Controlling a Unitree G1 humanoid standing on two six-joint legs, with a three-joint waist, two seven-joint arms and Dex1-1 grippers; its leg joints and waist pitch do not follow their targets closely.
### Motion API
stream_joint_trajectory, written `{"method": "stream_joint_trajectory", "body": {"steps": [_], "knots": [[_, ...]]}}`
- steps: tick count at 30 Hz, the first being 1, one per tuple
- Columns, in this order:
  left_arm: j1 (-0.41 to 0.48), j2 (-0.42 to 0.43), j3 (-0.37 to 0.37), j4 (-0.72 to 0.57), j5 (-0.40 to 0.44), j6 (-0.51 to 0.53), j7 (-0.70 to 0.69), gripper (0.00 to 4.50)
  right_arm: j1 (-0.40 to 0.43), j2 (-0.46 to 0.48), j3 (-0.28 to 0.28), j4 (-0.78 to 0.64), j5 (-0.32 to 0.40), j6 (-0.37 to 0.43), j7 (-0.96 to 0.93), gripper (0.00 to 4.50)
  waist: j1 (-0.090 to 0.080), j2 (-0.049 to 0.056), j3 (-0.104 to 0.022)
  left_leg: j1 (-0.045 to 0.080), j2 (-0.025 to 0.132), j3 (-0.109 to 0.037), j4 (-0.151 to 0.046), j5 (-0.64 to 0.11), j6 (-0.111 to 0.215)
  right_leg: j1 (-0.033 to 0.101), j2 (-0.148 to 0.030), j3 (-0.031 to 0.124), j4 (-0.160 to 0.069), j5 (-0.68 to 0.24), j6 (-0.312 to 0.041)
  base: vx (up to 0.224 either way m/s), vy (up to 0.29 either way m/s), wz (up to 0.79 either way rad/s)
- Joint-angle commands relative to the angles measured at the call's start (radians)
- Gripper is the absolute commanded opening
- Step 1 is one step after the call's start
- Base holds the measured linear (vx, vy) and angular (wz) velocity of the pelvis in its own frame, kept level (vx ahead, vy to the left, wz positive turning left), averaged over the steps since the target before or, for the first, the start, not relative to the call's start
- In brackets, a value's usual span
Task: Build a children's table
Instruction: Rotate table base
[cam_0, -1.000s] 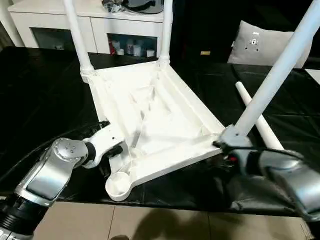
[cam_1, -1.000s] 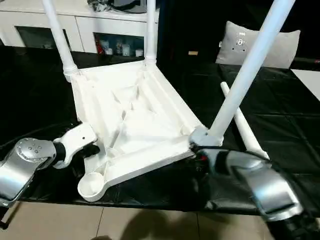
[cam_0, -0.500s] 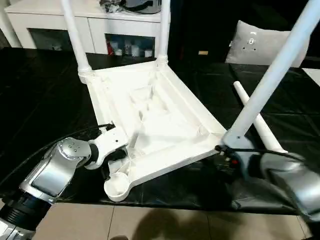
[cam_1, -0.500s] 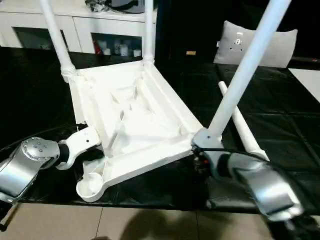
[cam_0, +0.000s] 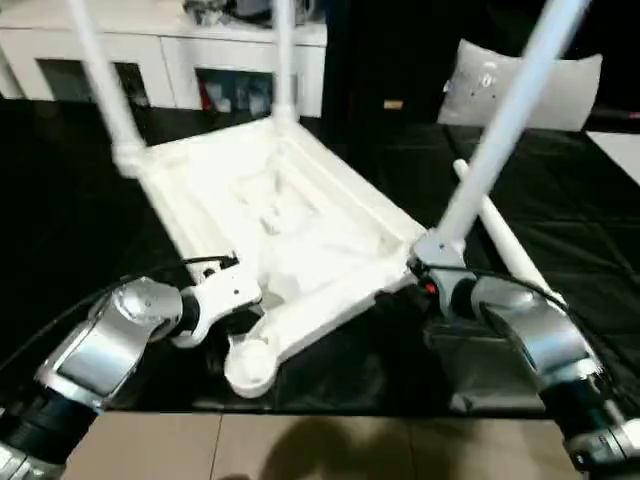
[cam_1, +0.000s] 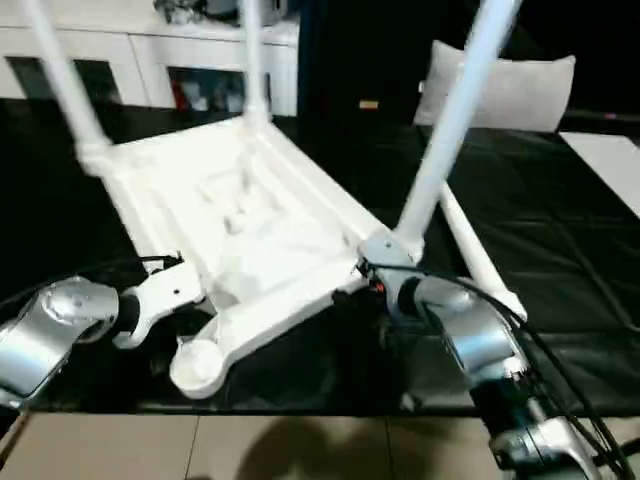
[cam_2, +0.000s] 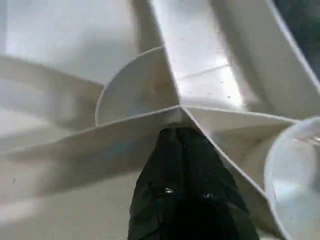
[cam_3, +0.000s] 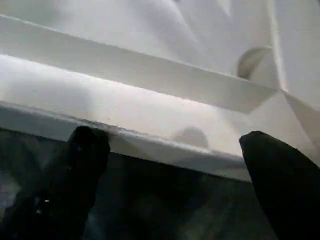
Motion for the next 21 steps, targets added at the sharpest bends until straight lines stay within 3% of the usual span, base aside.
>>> {"method": "stream_joint_trajectory", "body": {"steps": [1,5,13,21], "knots": [[-0.013,-0.061,-0.065,-0.021,-0.058,-0.047,-0.052,0.05,-0.041,0.036,0.002,0.043,0.0,-0.063,-0.03,4.5,0.009,0.008,-0.062,0.0,0.053,-0.009,-0.072,-0.117,-0.004,0.042,-0.1,0.051,-0.072,-0.063,-0.239,0.0,0.0,0.0],[-0.039,-0.103,-0.078,0.012,-0.056,-0.062,-0.056,0.05,-0.075,0.065,-0.007,0.105,-0.004,-0.128,-0.042,4.5,0.008,0.01,-0.066,-0.003,0.053,-0.009,-0.07,-0.09,0.005,0.045,-0.099,0.051,-0.066,-0.013,-0.246,0.0,0.0,0.0],[-0.093,-0.232,-0.078,0.099,-0.05,-0.116,-0.016,0.05,-0.143,0.139,-0.021,0.229,-0.016,-0.24,-0.072,4.5,0.004,0.0,-0.076,-0.011,0.051,-0.004,-0.059,0.01,0.056,0.049,-0.094,0.049,-0.05,0.155,-0.271,0.0,0.0,0.0],[-0.136,-0.351,-0.057,0.238,0.006,-0.204,0.132,0.05,-0.161,0.151,-0.047,0.289,-0.046,-0.305,-0.112,4.5,0.006,-0.004,-0.073,-0.01,0.053,-0.003,-0.059,-0.041,0.057,0.048,-0.097,0.05,-0.058,0.079,-0.263,0.0,0.0,0.0]]}}
